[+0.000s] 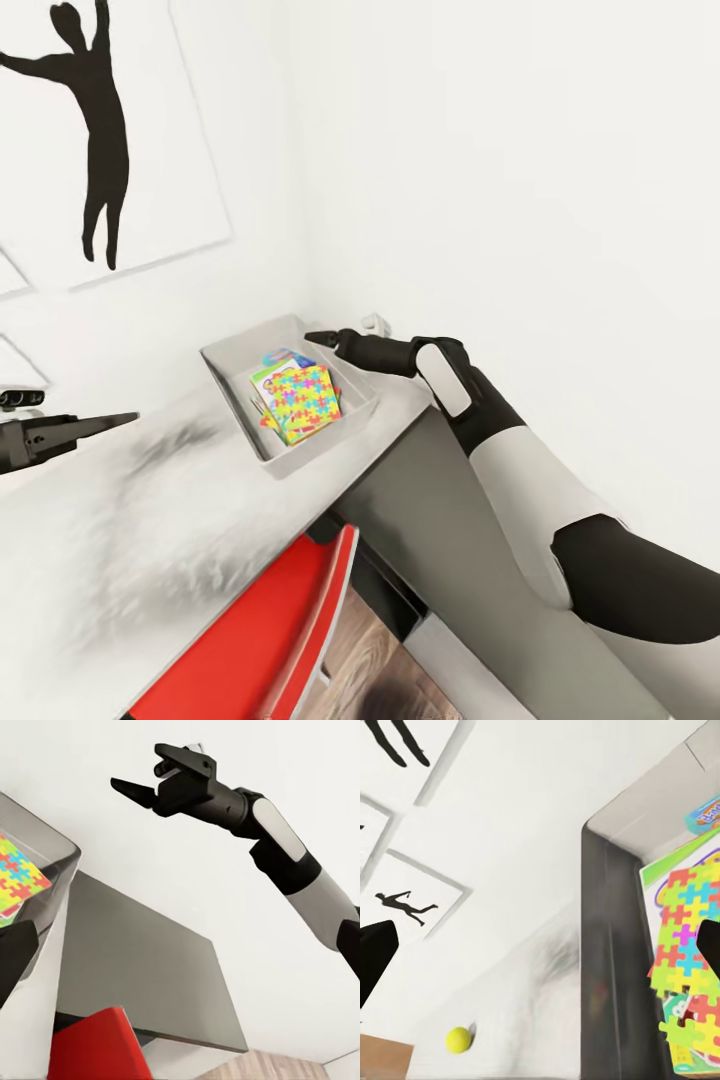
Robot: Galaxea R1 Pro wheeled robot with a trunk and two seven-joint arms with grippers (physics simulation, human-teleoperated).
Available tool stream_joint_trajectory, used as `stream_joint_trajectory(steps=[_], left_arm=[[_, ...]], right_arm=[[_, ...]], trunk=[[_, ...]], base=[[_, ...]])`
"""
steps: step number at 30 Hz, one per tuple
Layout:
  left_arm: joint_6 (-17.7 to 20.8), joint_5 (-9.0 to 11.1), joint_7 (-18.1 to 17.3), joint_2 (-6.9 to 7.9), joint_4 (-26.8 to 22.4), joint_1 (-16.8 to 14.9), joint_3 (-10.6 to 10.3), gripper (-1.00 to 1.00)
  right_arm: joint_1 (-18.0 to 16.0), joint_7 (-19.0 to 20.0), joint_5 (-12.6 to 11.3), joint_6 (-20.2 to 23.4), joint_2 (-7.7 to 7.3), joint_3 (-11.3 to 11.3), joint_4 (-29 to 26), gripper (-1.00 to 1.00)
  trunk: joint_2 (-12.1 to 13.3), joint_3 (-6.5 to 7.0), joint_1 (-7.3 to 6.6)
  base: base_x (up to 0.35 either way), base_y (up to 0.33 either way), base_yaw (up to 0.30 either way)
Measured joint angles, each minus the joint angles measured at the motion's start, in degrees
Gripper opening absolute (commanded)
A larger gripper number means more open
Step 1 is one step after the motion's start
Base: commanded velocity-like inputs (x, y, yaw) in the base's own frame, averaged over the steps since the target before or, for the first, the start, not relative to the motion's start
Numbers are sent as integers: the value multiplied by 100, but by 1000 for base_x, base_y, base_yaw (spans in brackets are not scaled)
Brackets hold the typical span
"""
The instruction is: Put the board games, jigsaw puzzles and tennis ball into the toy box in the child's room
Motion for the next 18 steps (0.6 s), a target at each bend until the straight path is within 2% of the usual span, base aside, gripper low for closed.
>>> stream_joint_trajectory(steps=[5, 9, 15, 18], left_arm=[[-14, -2, 0, 49, 7, 20, 14, 100], [-26, -2, 0, 79, 10, 38, 17, 100], [-40, -2, 0, 91, 10, 54, 18, 100], [-47, -1, 0, 94, 19, 57, 19, 100]], right_arm=[[2, 188, 2, -1, -58, -42, -1, 100], [10, 339, -14, -5, -213, -115, -1, 100], [169, 701, -91, -16, -376, -196, -1, 100], [314, 944, -102, -21, -492, -332, -60, 100]], trunk=[[0, 47, -1], [0, 85, 0], [1, 142, 2], [1, 171, 2]], base=[[-43, -4, 0], [-90, -52, 0], [-241, -42, 0], [-310, -9, 0]])
